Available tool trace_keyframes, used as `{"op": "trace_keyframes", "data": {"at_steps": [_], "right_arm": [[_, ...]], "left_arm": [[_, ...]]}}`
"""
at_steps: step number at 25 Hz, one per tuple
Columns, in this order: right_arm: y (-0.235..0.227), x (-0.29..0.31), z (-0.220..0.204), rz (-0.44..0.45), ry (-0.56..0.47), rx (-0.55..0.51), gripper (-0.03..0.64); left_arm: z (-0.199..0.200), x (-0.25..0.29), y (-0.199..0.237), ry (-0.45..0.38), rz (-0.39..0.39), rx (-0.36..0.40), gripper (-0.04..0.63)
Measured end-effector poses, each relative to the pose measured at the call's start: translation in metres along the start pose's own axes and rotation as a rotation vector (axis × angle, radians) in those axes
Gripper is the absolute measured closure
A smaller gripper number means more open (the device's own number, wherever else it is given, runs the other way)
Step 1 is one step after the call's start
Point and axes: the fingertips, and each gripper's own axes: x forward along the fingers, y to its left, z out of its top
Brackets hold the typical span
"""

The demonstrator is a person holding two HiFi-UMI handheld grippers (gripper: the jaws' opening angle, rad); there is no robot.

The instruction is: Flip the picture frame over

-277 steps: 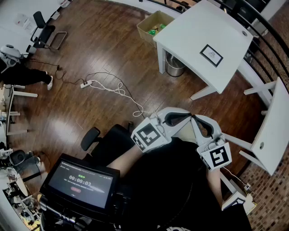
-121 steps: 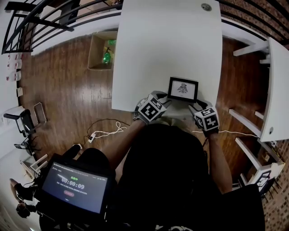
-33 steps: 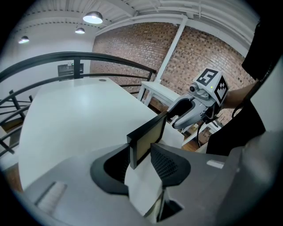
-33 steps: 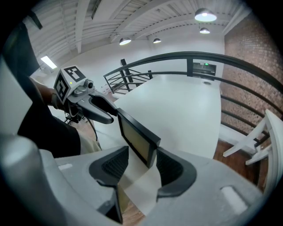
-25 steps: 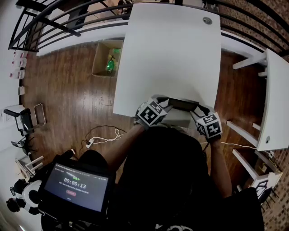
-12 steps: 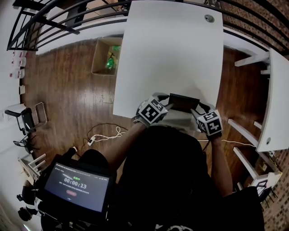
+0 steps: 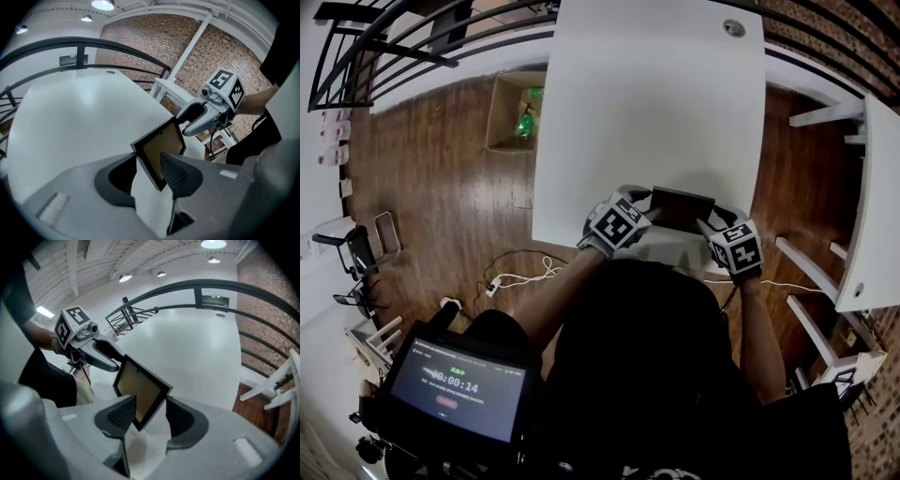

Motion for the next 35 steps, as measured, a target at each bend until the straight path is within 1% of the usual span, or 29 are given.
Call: {"op": "trace_keyframes", "data": {"at_steps": [5,9,21,35], "right_arm": [[-0.014,0.021,0.008,0.016,0.031,0.019,0.436],[-0.021,0.032,0.008,0.018,0.030,0.019,0.436],[-0.021,0.029,0.002,0.025,0.067,0.042,0.436],[-0.025,0.030,-0.002,0.023,0.073,0.048,0.436]], "left_arm": [[0.000,0.019,0.022,0.032,-0.006,-0.012,0.428],[-0.004,0.024,0.027,0.051,-0.012,-0.017,0.428],[-0.004,0.029,0.023,0.079,-0.024,-0.026,0.426],[-0.004,0.030,0.019,0.088,-0.029,-0.027,0.425]]}}
